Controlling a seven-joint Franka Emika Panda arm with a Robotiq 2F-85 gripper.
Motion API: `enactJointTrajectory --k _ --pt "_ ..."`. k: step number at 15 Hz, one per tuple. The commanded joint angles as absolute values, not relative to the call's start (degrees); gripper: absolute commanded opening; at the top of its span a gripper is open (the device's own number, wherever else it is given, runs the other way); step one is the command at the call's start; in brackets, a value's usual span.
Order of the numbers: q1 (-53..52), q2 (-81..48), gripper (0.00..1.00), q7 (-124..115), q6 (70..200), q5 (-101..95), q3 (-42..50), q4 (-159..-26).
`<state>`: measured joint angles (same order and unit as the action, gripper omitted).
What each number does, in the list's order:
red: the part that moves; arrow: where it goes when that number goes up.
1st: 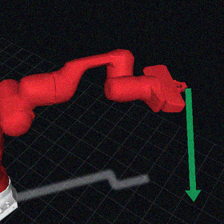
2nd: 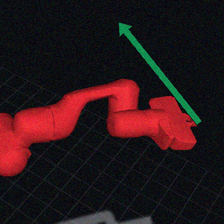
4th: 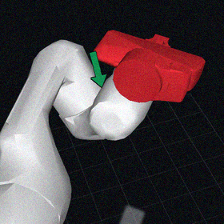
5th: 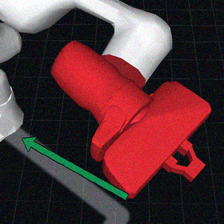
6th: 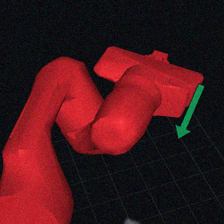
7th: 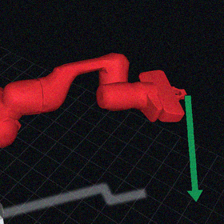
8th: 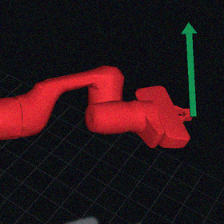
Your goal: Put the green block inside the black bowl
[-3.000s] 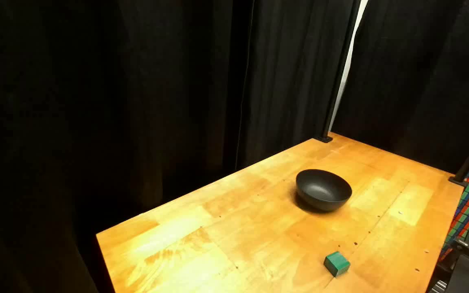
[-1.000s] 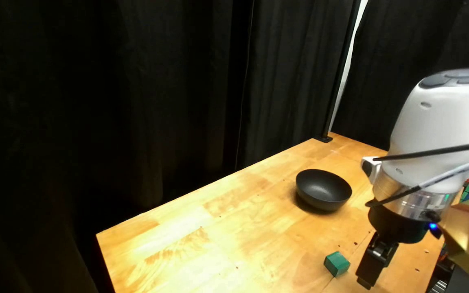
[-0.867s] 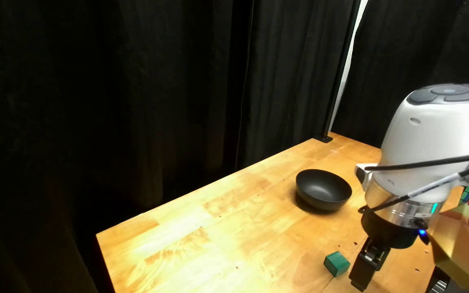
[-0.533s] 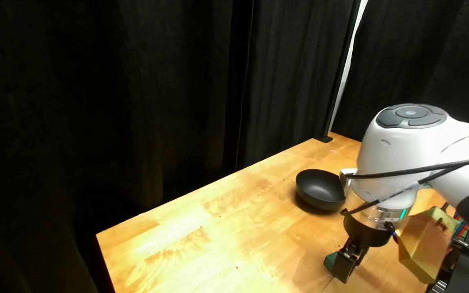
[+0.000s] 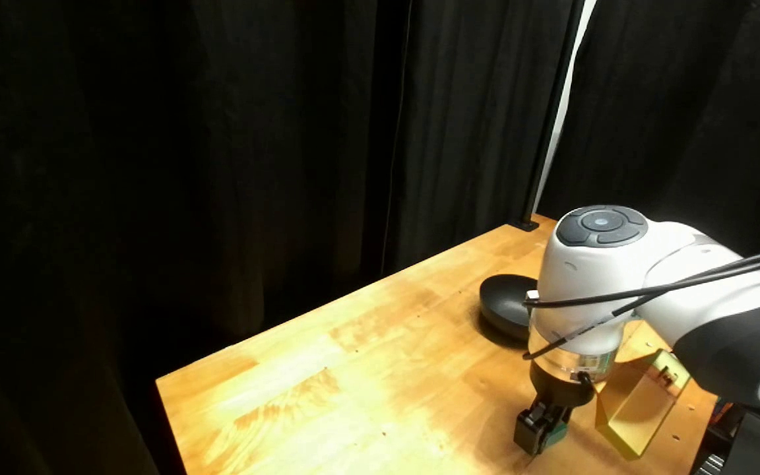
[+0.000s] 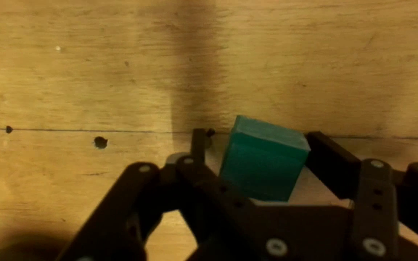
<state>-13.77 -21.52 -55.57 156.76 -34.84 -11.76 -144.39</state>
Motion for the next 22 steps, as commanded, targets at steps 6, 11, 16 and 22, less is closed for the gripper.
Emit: enactJointTrajectory --k 6,11,16,22 --pt "-17.08 -12.50 0.23 -54.83 152.60 -30.76 -8.71 -146.87" --pt "-17.38 -2.97 0.23 -62.67 143.52 -40.06 -4.59 -143.59" --pt "-13.67 -3.22 0.23 -77.65 136.53 -57.91 -6.08 -138.82" --pt "-12.15 -4.54 0.91 -83.07 134.11 -60.50 -6.69 -138.94"
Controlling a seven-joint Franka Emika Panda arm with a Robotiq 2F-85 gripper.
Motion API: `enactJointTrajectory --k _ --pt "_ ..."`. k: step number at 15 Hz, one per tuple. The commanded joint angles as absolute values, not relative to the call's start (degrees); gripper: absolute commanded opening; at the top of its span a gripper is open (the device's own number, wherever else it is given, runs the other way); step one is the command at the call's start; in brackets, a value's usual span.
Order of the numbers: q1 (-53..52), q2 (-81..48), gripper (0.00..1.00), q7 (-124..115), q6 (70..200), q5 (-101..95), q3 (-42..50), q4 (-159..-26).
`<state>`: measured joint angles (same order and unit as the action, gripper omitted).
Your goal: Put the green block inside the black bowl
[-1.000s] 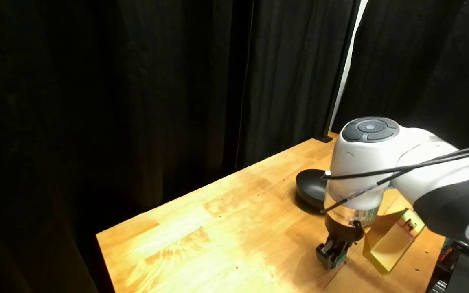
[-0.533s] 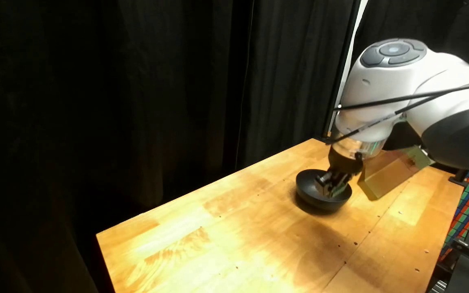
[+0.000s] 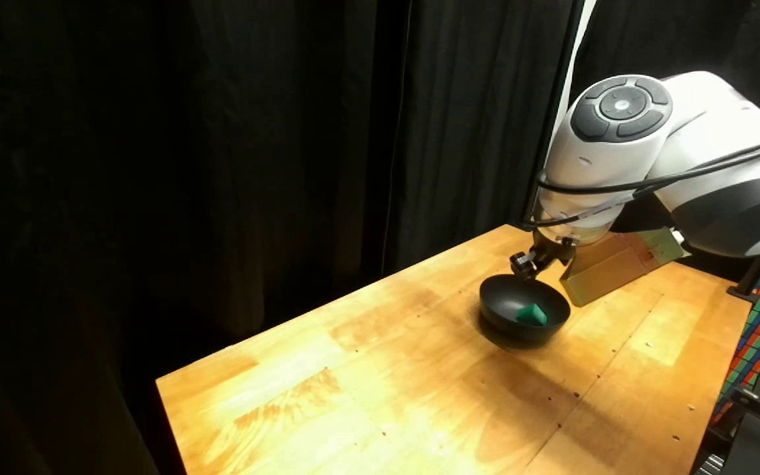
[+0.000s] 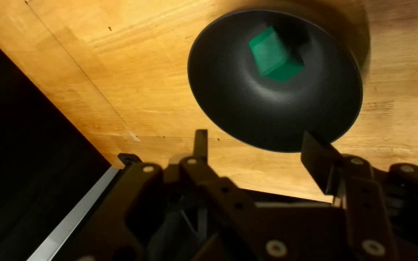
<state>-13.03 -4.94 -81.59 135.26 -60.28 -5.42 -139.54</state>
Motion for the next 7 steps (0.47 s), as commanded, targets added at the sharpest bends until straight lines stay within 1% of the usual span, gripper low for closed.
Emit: enactJointTrajectory --k 1,2,4,7 --pt "-11.72 -2.53 0.98 -79.48 135.56 -57.50 -6.95 -140.04" --pt "-11.25 -0.75 1.00 -76.10 137.01 -53.98 -7.19 -140.86" --pt "-10.37 1.42 1.00 -66.19 140.73 -42.62 -7.85 -142.65" --pt "-11.16 4.92 1.00 -52.75 141.77 -27.49 -8.69 -145.34"
